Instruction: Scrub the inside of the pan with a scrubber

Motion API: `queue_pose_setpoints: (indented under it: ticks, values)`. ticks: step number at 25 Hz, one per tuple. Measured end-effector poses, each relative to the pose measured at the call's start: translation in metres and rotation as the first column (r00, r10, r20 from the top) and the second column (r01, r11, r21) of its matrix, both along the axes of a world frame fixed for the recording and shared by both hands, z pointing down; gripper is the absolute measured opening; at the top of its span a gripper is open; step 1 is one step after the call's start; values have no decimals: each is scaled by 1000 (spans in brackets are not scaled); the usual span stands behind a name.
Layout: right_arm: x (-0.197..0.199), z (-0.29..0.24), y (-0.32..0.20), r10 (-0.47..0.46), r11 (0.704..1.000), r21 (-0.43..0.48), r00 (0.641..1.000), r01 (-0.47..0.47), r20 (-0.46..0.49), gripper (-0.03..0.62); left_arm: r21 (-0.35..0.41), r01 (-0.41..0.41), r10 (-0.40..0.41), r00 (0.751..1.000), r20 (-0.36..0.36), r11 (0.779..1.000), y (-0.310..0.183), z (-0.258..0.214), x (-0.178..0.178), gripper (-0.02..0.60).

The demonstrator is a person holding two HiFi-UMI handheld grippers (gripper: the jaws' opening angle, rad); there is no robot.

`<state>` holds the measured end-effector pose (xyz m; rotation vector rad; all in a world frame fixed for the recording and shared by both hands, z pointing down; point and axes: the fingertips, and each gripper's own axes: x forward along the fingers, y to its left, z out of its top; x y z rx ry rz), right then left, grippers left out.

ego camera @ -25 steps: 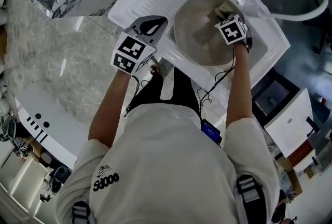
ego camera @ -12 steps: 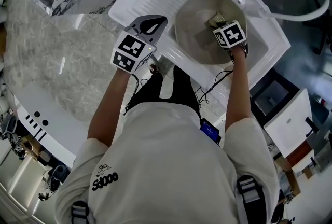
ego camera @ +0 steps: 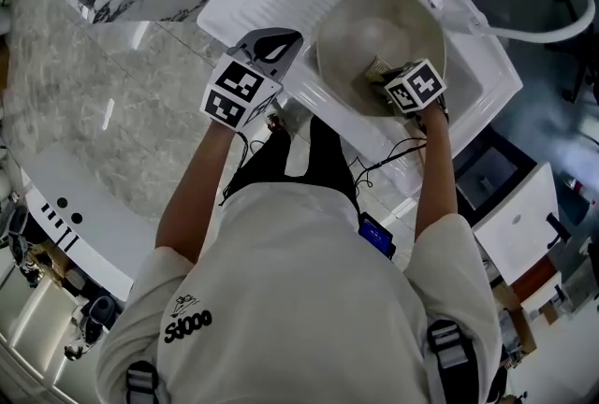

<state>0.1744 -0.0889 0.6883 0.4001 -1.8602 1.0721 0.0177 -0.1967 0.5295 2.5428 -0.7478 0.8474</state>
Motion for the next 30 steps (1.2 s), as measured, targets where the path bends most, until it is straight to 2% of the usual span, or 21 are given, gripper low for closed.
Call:
queue_pose_setpoints:
  ticks: [3, 6, 10, 15, 21, 23, 26, 30]
  values:
    - [-1, -7, 9, -19, 999, -44, 1000, 19, 12, 81, -5, -10, 10, 1000, 1, 1000, 2, 2, 3, 0]
    - [-4, -16, 21, -100, 990, -97, 995, 102, 28, 81, -3, -20, 20, 1000, -1, 1000, 4, 1, 6, 0]
    - [-8, -30, 37, -225, 963, -137, 971, 234, 75, 81, 2, -23, 23, 1000, -6, 1000, 5, 0, 9, 0]
    - [1, -46, 47, -323, 922, -185, 940, 340, 112, 80, 2, -16, 16, 1000, -12, 1000, 6, 0, 11, 0]
    - [33, -54, 45, -478, 849, -257, 878, 462, -1, 80, 2, 3, -3, 1000, -13, 1000, 6, -3, 12, 0]
    - [44, -53, 39, -519, 833, -263, 853, 488, -62, 80, 5, 8, -8, 1000, -16, 1000, 6, -4, 15, 0]
    - [65, -45, 20, -526, 842, -244, 833, 481, -173, 80, 10, 14, -14, 1000, -15, 1000, 5, -7, 16, 0]
    - [85, -40, -1, -515, 856, -209, 815, 472, -267, 80, 9, 29, -29, 1000, -11, 1000, 5, -8, 13, 0]
